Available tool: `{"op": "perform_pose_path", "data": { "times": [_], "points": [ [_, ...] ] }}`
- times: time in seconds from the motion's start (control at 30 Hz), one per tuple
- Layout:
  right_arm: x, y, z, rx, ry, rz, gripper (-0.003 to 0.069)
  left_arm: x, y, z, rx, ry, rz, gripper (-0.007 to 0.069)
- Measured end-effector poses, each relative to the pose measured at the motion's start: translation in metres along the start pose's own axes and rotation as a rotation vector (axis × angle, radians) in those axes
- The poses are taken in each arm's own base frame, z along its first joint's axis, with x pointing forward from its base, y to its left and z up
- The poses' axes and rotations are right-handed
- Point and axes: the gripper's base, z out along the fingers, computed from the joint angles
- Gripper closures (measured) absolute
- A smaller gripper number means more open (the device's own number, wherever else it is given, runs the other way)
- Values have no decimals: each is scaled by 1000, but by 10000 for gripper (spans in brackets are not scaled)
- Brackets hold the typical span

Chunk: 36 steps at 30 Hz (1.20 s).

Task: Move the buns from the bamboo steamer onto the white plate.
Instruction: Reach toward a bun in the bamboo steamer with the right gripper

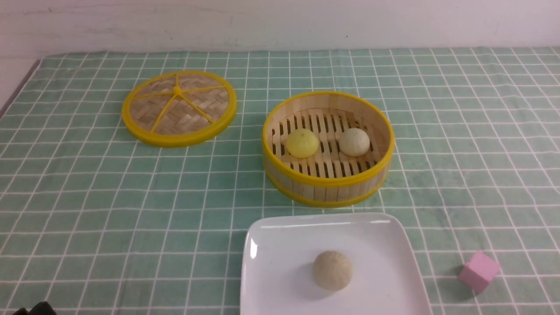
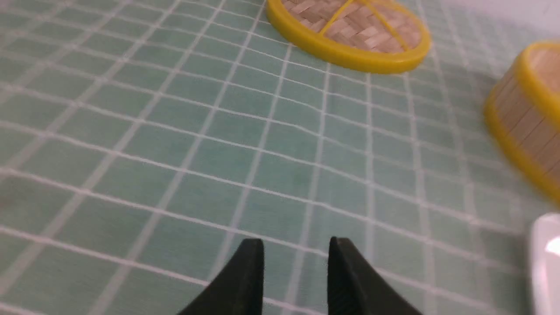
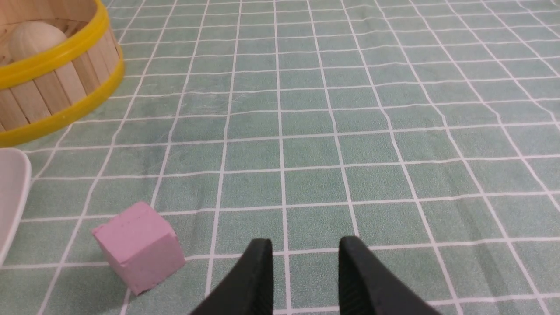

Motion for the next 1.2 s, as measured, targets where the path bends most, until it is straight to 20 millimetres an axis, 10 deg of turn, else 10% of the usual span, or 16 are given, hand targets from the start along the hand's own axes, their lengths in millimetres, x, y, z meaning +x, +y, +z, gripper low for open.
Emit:
{"op": "perform_pose_path", "data": {
  "times": [0.17, 0.37, 0.63, 0.87, 1.2],
  "points": [
    [-1, 9, 0, -103, 0, 454, 420, 0, -11, -1, 116, 37, -635, 384],
    [-2, 16, 0, -187, 29, 793, 420, 0, -13, -1, 141, 56, -810, 384],
    [-9, 17, -3, -212, 9, 838, 469, -9, -16, -4, 156, 15, -634, 401],
    [-69, 19, -23, -199, -123, 516, 662, -58, -42, -28, 193, -43, -349, 590],
    [-97, 23, 35, -40, 664, 217, 659, -67, -50, 18, -142, 604, -117, 623]
  ]
}}
